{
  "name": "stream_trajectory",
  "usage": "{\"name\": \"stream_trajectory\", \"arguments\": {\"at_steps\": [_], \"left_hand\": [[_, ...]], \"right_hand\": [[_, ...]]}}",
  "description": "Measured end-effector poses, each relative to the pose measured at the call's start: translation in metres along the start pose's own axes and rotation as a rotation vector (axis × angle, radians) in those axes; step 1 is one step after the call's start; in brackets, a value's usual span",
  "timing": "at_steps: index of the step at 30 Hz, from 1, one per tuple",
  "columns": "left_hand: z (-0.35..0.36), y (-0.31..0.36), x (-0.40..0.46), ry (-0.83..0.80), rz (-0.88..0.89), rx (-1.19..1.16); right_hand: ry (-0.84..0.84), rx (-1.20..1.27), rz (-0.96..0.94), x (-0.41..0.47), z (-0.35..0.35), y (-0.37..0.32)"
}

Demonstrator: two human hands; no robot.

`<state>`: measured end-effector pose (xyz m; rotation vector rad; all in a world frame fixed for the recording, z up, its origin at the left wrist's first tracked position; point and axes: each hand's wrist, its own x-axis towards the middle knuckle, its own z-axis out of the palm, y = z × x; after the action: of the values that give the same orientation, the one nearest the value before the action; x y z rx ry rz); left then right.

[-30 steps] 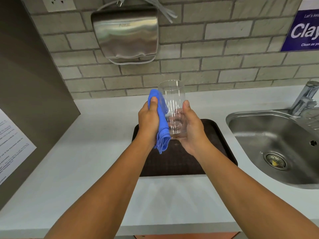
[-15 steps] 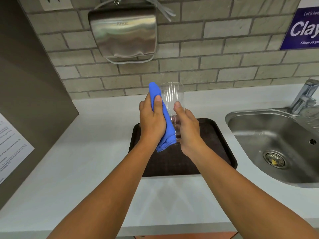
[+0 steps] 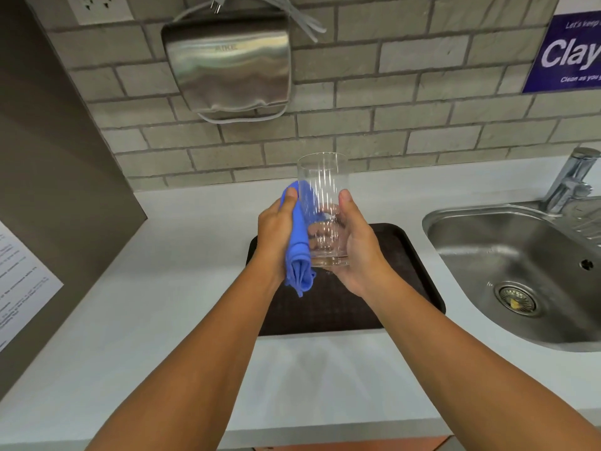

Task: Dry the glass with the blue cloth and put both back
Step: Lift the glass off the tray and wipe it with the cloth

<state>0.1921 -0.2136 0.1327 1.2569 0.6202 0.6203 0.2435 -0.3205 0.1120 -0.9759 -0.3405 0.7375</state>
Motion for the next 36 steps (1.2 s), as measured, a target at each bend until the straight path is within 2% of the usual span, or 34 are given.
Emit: {"name": "stream_trajectory", "arguments": {"at_steps": [2, 5, 6, 7, 8, 11, 13, 15, 19, 22, 30, 36], "left_hand": [[0.005, -0.001, -0.004, 0.020, 0.134, 0.042], [0.010, -0.001, -0.009, 0.036, 0.524, 0.337], [0.010, -0.001, -0.008, 0.029, 0.585, 0.385], [0.010, 0.000, -0.005, 0.026, 0.583, 0.384], [0.009, 0.001, -0.002, 0.023, 0.505, 0.337], [0.002, 0.007, 0.005, -0.019, 0.067, 0.045], [0.000, 0.004, 0.006, -0.051, -0.036, -0.040], [0.002, 0.001, 0.006, -0.033, -0.007, -0.029], [0.007, -0.001, 0.001, 0.026, 0.137, 0.115], [0.008, -0.005, -0.003, 0.083, 0.235, 0.173], [0.012, -0.009, -0.008, 0.128, 0.448, 0.291], [0.015, -0.008, -0.019, 0.124, 0.768, 0.534]], "right_hand": [[0.047, -0.014, 0.017, 0.001, 0.001, 0.000], [0.090, 0.005, 0.033, 0.003, 0.003, 0.001], [0.080, 0.013, 0.035, 0.003, 0.003, 0.001], [0.059, 0.021, 0.038, 0.004, 0.002, 0.001], [0.041, 0.031, 0.044, 0.004, 0.000, 0.001], [-0.053, 0.064, 0.055, 0.005, -0.007, 0.003], [-0.073, 0.065, 0.053, 0.006, -0.010, 0.004], [-0.039, 0.045, 0.058, 0.005, -0.007, 0.003], [0.209, -0.034, 0.018, 0.008, 0.002, 0.004], [0.288, -0.124, -0.026, 0.011, 0.002, 0.005], [0.148, -0.239, -0.046, 0.006, 0.000, 0.005], [0.138, -0.090, -0.051, -0.003, 0.007, 0.005]]}}
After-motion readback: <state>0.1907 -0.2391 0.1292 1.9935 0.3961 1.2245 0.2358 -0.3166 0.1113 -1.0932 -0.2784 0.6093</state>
